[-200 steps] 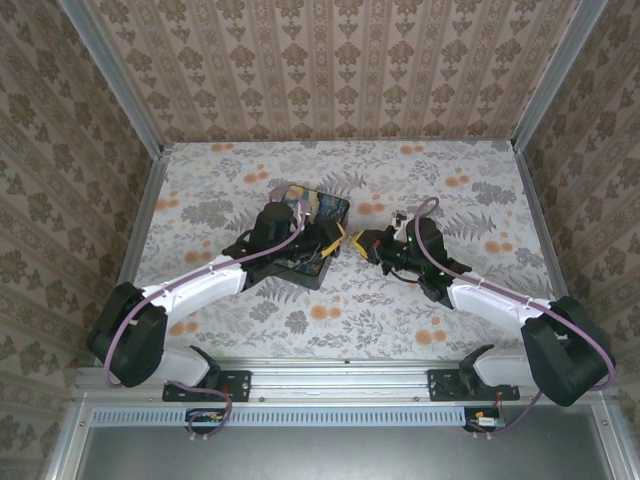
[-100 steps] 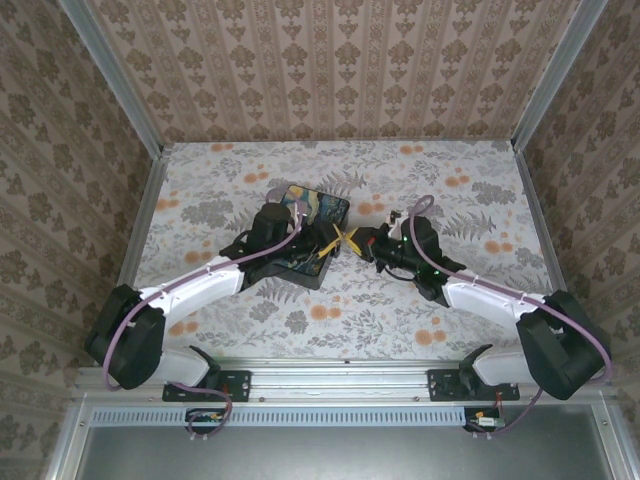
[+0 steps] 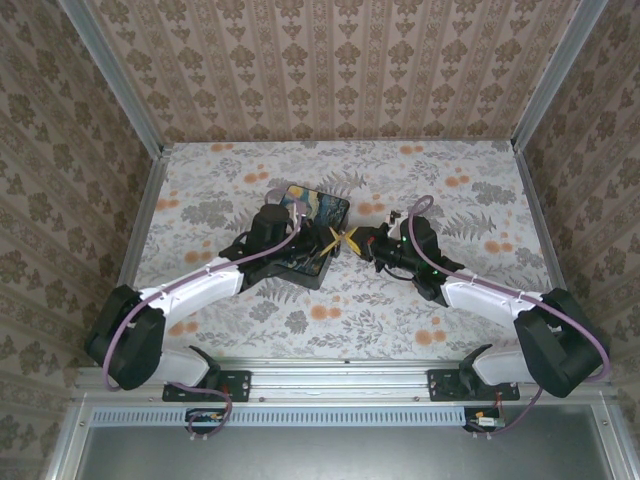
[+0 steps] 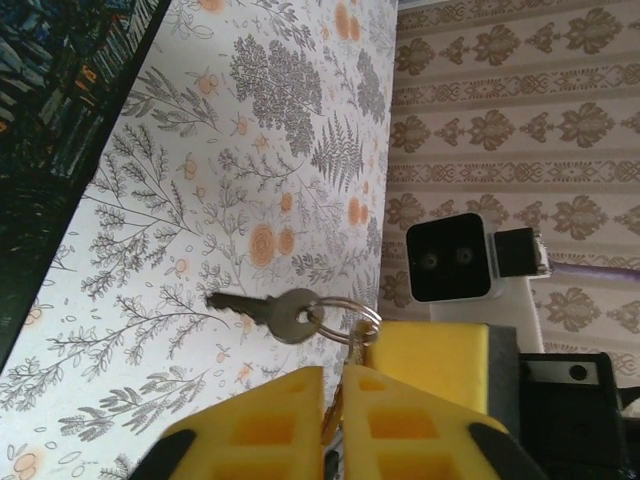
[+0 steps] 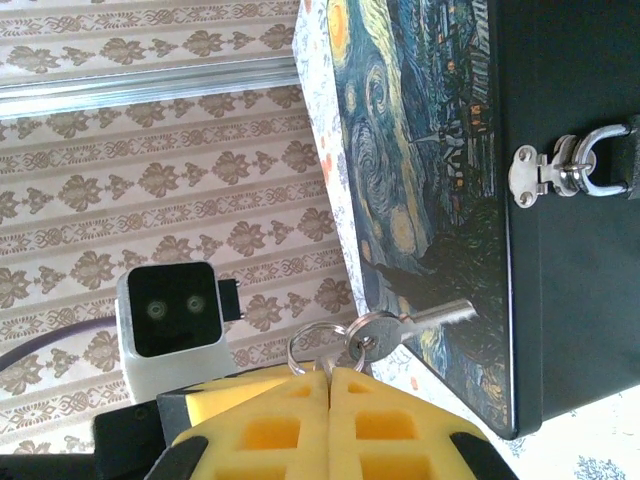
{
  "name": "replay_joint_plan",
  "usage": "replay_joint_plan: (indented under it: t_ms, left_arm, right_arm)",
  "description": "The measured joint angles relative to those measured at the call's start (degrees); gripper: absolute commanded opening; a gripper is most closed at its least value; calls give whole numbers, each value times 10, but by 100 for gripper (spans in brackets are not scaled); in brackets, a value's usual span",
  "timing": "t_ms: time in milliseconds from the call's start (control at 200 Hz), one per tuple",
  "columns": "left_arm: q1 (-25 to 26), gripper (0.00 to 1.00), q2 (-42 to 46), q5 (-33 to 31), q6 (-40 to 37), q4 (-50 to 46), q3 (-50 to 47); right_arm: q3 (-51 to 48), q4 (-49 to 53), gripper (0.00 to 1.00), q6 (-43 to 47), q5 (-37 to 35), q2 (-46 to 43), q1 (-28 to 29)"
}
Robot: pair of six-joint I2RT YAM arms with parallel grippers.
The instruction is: Unlock a padlock with a key
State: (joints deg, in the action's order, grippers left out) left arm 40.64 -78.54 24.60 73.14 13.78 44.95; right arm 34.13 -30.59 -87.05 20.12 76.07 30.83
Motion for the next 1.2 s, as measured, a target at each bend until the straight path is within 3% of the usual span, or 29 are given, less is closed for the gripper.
replay_joint_plan:
  t_ms: [150, 355, 475, 615, 745, 925, 1200]
  left_arm:
    - [-5, 0, 3, 6, -3, 9, -1]
    - [-17, 0, 3, 30, -28, 13, -5]
    - [-27, 0, 3, 52, -73, -9, -3]
    - [-24, 0, -5, 83, -151, -80, 26]
    - [-8, 0, -19, 108, -230, -150, 77]
    - [-7, 0, -20, 158, -292, -174, 100]
    - [-17, 0, -20, 219, -318, -176, 100]
  right_arm:
    - [0, 0, 0, 0, -1, 1, 0]
    - [0, 20, 30, 19, 0, -11, -1]
    - [0, 77, 39, 54, 0, -56, -20]
    - [18, 170, 41, 130, 0, -111, -51]
    - [57, 222, 42, 219, 30, -108, -57]
    - [71, 226, 35, 348, 131, -76, -62]
    - [66, 198, 34, 455, 241, -73, -81]
